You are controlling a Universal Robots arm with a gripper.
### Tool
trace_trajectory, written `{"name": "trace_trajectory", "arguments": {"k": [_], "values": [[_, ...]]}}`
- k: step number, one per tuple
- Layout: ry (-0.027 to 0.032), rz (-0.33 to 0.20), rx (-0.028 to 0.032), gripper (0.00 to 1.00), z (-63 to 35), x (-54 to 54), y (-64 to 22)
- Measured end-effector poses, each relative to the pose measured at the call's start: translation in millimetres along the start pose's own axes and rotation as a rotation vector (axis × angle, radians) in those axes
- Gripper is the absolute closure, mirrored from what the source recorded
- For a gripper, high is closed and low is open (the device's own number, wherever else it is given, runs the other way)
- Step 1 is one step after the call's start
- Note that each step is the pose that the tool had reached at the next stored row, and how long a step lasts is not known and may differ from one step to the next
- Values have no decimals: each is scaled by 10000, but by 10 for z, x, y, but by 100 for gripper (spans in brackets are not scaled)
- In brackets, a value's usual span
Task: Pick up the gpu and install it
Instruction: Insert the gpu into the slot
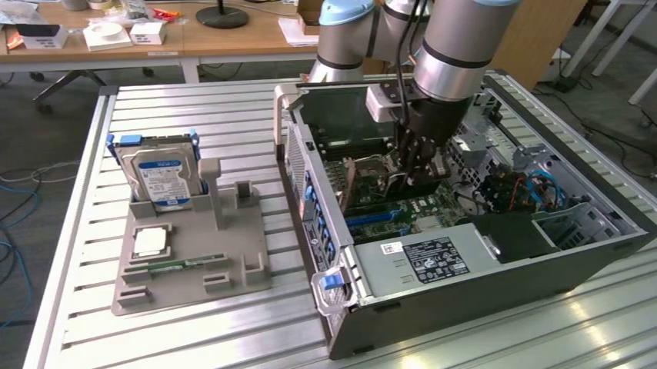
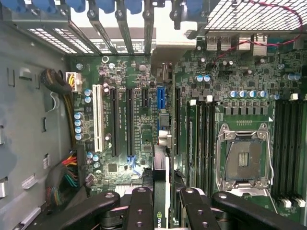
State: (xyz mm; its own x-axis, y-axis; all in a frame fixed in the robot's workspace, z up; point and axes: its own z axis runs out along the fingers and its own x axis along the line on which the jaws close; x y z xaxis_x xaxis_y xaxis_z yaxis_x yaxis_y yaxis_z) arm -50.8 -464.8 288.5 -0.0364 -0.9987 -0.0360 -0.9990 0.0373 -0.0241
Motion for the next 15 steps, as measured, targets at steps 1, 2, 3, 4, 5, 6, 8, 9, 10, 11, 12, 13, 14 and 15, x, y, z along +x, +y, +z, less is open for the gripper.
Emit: {"name": "trace_trajectory", "arguments": {"k": [1, 2, 3, 4, 5, 6, 8, 9, 10, 11, 12, 13, 14, 15], "values": [[-1, -1, 0, 74, 16, 0, 1], [-2, -1, 1, 74, 31, 1, 2], [0, -1, 0, 74, 43, 1, 2], [0, 0, 0, 74, 56, 2, 3], [0, 0, 0, 74, 67, 2, 4], [0, -1, 0, 74, 78, 3, 4], [-1, 0, 0, 74, 98, 4, 5], [-1, 0, 0, 74, 104, 4, 6], [2, 0, -1, 74, 107, 4, 6], [3, 0, -1, 74, 107, 4, 6], [3, -1, -1, 74, 107, 4, 6], [1, 0, 0, 74, 107, 4, 7], [-1, 3, 0, 74, 108, 4, 18], [-2, 2, 1, 74, 109, 4, 31]]}}
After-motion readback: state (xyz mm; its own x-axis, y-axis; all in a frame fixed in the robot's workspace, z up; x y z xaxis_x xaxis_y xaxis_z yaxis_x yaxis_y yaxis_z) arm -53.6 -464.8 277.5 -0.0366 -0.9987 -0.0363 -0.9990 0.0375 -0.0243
